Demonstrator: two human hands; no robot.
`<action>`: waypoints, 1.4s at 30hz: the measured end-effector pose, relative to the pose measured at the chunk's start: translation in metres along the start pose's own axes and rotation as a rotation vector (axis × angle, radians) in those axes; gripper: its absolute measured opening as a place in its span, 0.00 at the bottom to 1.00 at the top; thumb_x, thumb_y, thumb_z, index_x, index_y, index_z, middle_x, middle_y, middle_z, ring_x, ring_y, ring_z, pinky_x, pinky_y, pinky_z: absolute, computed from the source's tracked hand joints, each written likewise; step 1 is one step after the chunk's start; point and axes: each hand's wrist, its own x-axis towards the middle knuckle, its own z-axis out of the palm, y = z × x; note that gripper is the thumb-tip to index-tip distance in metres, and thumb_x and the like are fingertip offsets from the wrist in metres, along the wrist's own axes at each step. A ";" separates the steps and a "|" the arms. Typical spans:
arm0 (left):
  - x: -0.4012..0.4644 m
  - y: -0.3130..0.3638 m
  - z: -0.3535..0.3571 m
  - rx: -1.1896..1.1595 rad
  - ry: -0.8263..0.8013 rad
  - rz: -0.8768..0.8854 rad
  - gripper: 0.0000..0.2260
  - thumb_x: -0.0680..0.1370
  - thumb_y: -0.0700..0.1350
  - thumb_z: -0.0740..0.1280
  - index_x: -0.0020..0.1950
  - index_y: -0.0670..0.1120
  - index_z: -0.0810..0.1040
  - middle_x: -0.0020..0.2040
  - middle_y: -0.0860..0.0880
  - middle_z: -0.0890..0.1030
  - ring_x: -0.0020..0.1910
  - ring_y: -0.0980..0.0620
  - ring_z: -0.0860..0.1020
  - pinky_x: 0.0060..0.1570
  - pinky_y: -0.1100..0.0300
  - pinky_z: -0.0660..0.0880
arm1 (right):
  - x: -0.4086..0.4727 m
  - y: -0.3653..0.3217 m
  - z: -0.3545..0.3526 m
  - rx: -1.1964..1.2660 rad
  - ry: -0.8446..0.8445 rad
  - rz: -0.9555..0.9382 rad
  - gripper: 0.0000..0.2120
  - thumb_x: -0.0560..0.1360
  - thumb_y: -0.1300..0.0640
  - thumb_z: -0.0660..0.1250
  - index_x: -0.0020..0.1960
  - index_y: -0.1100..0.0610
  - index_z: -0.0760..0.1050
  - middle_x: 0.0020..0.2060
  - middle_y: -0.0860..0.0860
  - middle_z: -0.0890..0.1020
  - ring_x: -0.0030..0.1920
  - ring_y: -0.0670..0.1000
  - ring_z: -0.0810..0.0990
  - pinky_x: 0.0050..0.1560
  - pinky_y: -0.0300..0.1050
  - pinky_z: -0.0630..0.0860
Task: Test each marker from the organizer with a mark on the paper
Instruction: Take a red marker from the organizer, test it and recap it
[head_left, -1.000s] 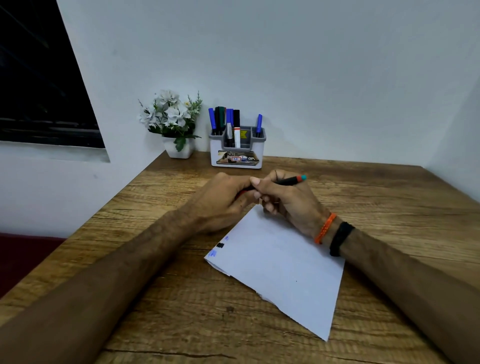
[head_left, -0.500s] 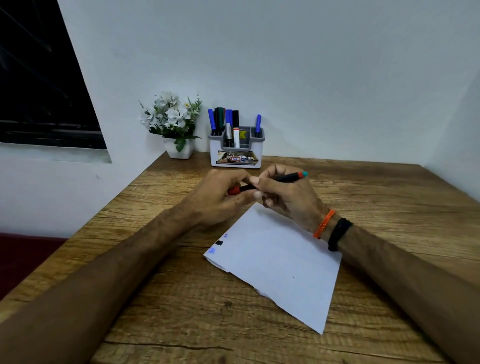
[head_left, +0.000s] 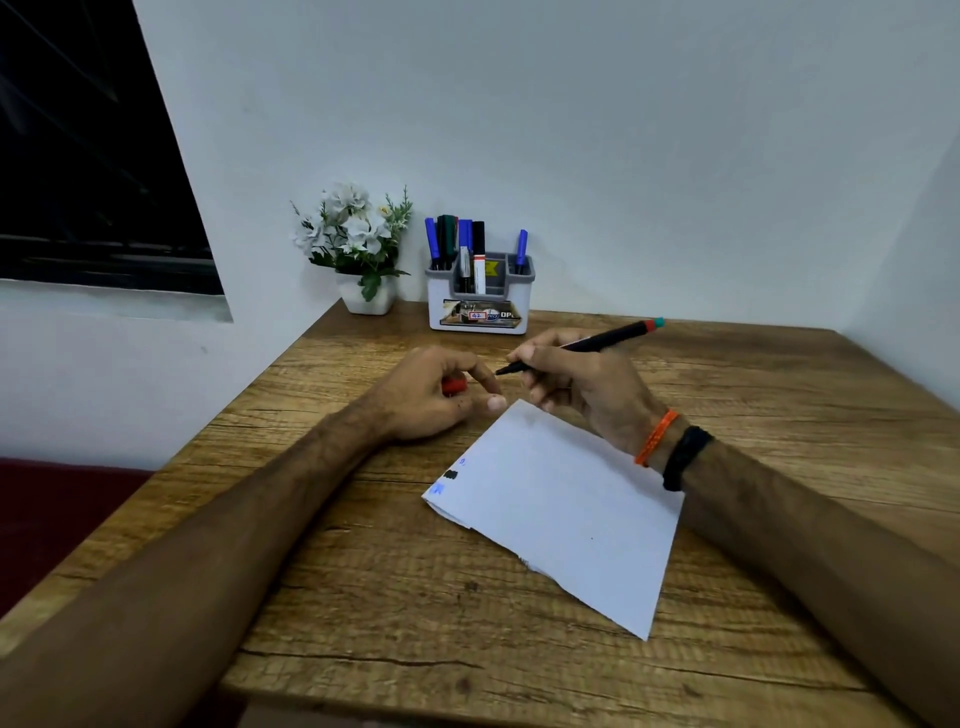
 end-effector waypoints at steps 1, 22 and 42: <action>0.001 -0.001 0.000 0.000 -0.002 0.001 0.09 0.72 0.58 0.71 0.49 0.56 0.83 0.41 0.55 0.81 0.42 0.58 0.76 0.40 0.60 0.70 | -0.001 -0.001 0.002 -0.027 0.016 0.001 0.08 0.78 0.64 0.65 0.42 0.61 0.80 0.29 0.53 0.80 0.27 0.47 0.77 0.28 0.37 0.73; 0.002 -0.005 0.004 -0.023 -0.172 0.106 0.14 0.65 0.59 0.67 0.49 0.61 0.83 0.38 0.46 0.85 0.39 0.41 0.80 0.41 0.41 0.77 | -0.023 0.007 0.027 -0.223 -0.049 -0.035 0.08 0.76 0.69 0.66 0.43 0.65 0.83 0.28 0.55 0.81 0.25 0.48 0.78 0.25 0.38 0.73; 0.005 -0.010 0.000 -0.130 -0.205 0.072 0.11 0.71 0.43 0.74 0.50 0.57 0.84 0.34 0.40 0.81 0.29 0.47 0.72 0.34 0.63 0.72 | -0.026 0.019 0.032 -0.417 -0.029 -0.018 0.06 0.74 0.66 0.69 0.39 0.61 0.83 0.25 0.47 0.81 0.23 0.44 0.78 0.24 0.37 0.72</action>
